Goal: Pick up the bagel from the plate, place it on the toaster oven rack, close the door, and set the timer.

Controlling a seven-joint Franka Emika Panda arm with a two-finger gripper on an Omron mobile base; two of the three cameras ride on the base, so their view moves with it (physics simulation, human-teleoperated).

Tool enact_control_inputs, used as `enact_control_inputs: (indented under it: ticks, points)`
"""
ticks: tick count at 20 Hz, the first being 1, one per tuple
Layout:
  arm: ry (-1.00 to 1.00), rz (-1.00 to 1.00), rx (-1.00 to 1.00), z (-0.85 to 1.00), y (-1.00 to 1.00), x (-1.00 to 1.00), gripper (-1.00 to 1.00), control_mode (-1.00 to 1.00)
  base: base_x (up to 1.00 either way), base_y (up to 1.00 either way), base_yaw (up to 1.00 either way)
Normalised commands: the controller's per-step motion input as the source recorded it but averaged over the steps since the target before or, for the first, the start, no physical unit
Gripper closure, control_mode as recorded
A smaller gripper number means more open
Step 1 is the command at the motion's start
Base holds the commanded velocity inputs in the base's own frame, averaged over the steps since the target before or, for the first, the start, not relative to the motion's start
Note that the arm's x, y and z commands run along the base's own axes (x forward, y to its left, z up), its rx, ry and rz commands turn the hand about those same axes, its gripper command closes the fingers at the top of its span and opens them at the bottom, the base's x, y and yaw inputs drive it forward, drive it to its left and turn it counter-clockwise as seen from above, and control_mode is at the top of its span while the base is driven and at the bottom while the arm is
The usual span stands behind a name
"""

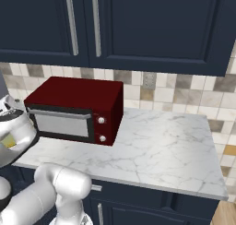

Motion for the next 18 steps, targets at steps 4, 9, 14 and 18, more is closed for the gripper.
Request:
enact_control_inputs:
  ticks: [4,9,14,18]
  points:
    - [0.18,0.34,-0.01,0.00,-0.01,0.32,-1.00,-1.00,0.00,0.00,0.00]
    - [0.09,0.17,-0.04,0.06,0.00,-0.50,-1.00,-1.00,0.00,0.00,0.00]
    - [0.06,0.05,0.00,0.39,0.00,-1.00,-1.00,-1.00,0.00,0.00,0.00]
    - [0.01,0.01,0.00,0.93,0.16,-1.00,-1.00,-1.00,0.00,0.00,0.00]
